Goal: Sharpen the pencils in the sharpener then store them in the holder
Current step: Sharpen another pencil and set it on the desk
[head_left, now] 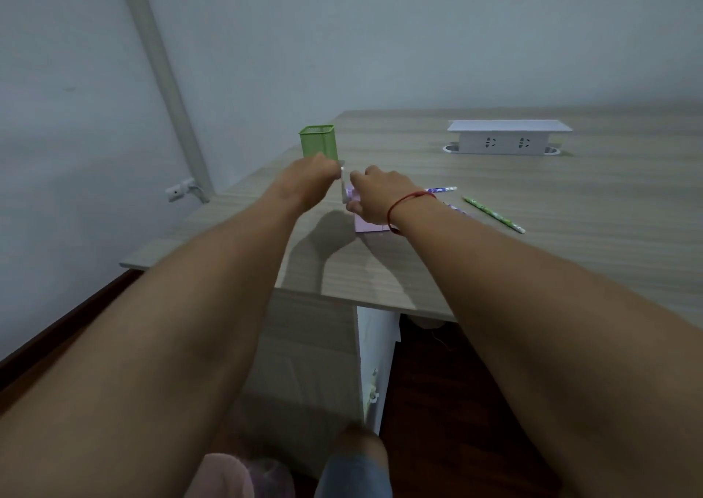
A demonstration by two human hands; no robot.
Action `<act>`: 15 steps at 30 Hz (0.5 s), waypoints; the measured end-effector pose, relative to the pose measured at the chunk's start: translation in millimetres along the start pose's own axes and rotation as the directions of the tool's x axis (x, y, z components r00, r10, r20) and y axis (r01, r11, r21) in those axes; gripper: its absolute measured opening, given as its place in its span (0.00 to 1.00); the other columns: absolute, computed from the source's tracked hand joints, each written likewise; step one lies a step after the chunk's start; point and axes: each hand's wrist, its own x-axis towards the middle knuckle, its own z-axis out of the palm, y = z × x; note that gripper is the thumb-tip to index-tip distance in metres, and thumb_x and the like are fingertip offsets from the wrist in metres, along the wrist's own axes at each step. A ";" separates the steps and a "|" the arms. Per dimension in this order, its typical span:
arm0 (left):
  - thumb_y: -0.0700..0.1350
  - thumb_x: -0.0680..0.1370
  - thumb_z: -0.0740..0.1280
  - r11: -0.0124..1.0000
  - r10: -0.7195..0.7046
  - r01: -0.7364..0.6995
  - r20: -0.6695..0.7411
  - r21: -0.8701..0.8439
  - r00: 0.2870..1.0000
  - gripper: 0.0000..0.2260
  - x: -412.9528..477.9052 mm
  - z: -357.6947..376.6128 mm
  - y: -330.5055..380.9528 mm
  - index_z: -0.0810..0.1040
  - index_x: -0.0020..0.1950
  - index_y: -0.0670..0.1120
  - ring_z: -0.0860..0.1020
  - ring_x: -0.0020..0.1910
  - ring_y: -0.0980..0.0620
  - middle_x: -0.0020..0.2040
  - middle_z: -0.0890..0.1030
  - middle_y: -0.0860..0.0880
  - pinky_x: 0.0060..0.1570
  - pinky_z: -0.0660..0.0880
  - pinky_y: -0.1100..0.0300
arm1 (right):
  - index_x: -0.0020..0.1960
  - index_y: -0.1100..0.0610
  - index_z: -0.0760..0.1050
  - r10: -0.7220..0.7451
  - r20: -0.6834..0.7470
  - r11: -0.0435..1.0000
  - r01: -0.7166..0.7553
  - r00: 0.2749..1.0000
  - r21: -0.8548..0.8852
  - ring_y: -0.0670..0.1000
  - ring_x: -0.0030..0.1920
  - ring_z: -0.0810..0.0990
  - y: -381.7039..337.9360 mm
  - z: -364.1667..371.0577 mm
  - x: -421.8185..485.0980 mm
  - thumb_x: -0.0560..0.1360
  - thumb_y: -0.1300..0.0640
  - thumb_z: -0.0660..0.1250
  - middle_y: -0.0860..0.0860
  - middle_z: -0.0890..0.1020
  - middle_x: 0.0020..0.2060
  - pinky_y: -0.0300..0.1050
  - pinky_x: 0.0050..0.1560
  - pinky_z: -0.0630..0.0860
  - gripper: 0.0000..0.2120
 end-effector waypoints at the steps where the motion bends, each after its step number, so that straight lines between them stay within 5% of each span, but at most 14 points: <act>1: 0.35 0.76 0.61 1.000 -0.009 0.009 -0.017 -0.002 1.000 0.09 -1.9 0.3 1.1 0.79 0.52 0.44 0.81 0.46 0.39 0.48 0.81 0.40 0.44 0.79 0.47 | 0.68 0.58 0.68 0.009 0.005 1.000 -0.009 1.000 0.001 0.60 0.61 0.75 -0.8 -0.8 0.3 0.80 0.48 0.58 0.58 0.72 0.64 0.50 0.58 0.71 0.20; 7: 0.40 0.78 0.61 0.993 -0.042 0.034 -0.070 -0.113 0.997 0.08 -30.6 -20.5 18.7 0.79 0.50 0.42 0.80 0.47 0.38 0.48 0.81 0.37 0.44 0.77 0.47 | 0.68 0.58 0.69 0.062 0.032 0.998 -0.063 0.998 0.005 0.61 0.62 0.75 -4.7 -7.3 0.6 0.80 0.49 0.58 0.60 0.73 0.64 0.51 0.59 0.71 0.20; 15: 0.39 0.81 0.57 0.980 -0.076 0.093 0.103 -0.177 0.992 0.10 -66.6 -16.2 49.0 0.76 0.53 0.37 0.76 0.42 0.40 0.45 0.78 0.38 0.39 0.65 0.55 | 0.66 0.60 0.70 0.072 0.051 0.997 -0.072 0.996 -0.001 0.62 0.59 0.76 -9.6 -4.6 0.7 0.80 0.49 0.57 0.61 0.74 0.62 0.51 0.57 0.72 0.20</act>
